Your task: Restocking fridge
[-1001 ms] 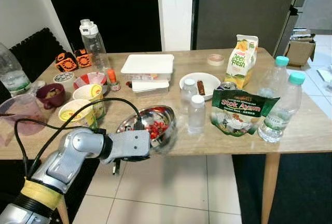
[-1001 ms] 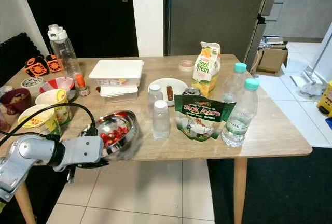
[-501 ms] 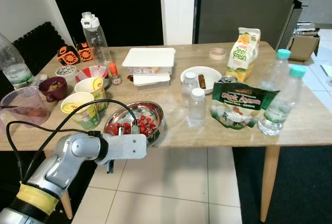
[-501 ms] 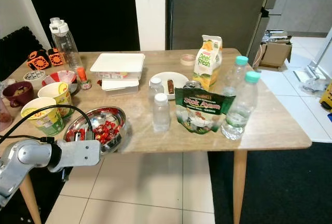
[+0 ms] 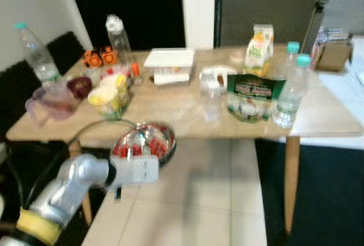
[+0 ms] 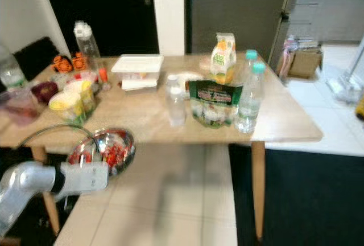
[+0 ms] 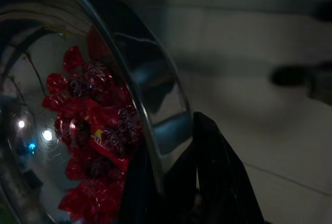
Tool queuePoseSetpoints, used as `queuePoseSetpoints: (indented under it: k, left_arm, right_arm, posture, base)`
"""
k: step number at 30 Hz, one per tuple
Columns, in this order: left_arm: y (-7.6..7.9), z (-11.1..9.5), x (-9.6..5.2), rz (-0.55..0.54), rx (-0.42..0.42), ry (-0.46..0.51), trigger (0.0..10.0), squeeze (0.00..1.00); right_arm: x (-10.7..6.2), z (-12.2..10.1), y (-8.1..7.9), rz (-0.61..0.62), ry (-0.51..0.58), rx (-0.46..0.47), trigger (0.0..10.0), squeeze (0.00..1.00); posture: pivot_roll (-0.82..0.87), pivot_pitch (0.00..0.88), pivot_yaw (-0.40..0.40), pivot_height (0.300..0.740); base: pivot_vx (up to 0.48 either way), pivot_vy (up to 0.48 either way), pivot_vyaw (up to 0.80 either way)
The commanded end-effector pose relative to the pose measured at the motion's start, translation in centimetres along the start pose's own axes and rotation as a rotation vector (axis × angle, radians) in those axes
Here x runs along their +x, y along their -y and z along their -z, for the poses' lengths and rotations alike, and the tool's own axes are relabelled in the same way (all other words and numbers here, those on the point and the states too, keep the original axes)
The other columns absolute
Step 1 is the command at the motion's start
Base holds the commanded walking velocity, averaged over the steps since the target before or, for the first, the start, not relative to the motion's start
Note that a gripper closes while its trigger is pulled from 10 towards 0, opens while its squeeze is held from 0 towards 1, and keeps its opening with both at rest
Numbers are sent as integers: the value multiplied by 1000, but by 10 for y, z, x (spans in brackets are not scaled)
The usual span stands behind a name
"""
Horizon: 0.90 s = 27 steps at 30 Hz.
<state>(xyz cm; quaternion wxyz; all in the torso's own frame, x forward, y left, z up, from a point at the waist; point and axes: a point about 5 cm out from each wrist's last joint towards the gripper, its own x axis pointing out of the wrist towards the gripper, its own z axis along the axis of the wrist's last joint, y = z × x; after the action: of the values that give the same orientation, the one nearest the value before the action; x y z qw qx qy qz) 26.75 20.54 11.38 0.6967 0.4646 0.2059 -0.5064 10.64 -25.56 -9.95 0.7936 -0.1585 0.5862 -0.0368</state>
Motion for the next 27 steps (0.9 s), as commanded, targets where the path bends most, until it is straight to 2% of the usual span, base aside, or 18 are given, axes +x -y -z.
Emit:
queuePoseSetpoints:
  k: [1, 11, 12, 17, 19, 21, 24, 27]
  left_arm:
    - [-5, 4, -3, -24, 4, -26, 10000, 0]
    - [11, 31, 13, -2, -93, -94, 10000, 0]
    - [15, 39, 20, -19, -135, -105, 10000, 0]
    - [26, 57, 34, -51, -200, -158, 10000, 0]
    - [32, 69, 44, -111, -224, -222, 10000, 0]
    - [47, 85, 56, -185, -237, -331, 10000, 0]
    - [55, 88, 61, -190, -266, -339, 10000, 0]
    - [77, 95, 74, -279, -317, -414, 10000, 0]
  right_arm:
    - [0, 4, -4, -11, -11, 4, 10000, 0]
    - [0, 3, -4, -12, -11, 3, 10000, 0]
    - [0, 3, -4, -12, -10, 4, 10000, 0]
    - [0, 3, -5, -13, -9, 3, 10000, 0]
    - [0, 2, -6, -14, -8, 3, 10000, 0]
    - [0, 2, -6, -14, -9, 0, 10000, 0]
    - [0, 2, -6, -14, -9, 0, 10000, 0]
    - [0, 3, -6, -12, -9, -2, 10000, 0]
  posture:
    - [-78, 0, 39, 740]
    - [-78, 0, 39, 740]
    - [-78, 0, 39, 740]
    - [-78, 0, 40, 740]
    - [-78, 0, 40, 740]
    - [-78, 0, 40, 740]
    - [-78, 0, 40, 740]
    - [-78, 0, 40, 740]
  base:
    - [-379, 0, 0]
    - [-370, 0, 0]
    - [0, 0, 0]
    - [0, 0, 0]
    - [0, 0, 0]
    - [0, 0, 0]
    - [0, 0, 0]
    - [0, 0, 0]
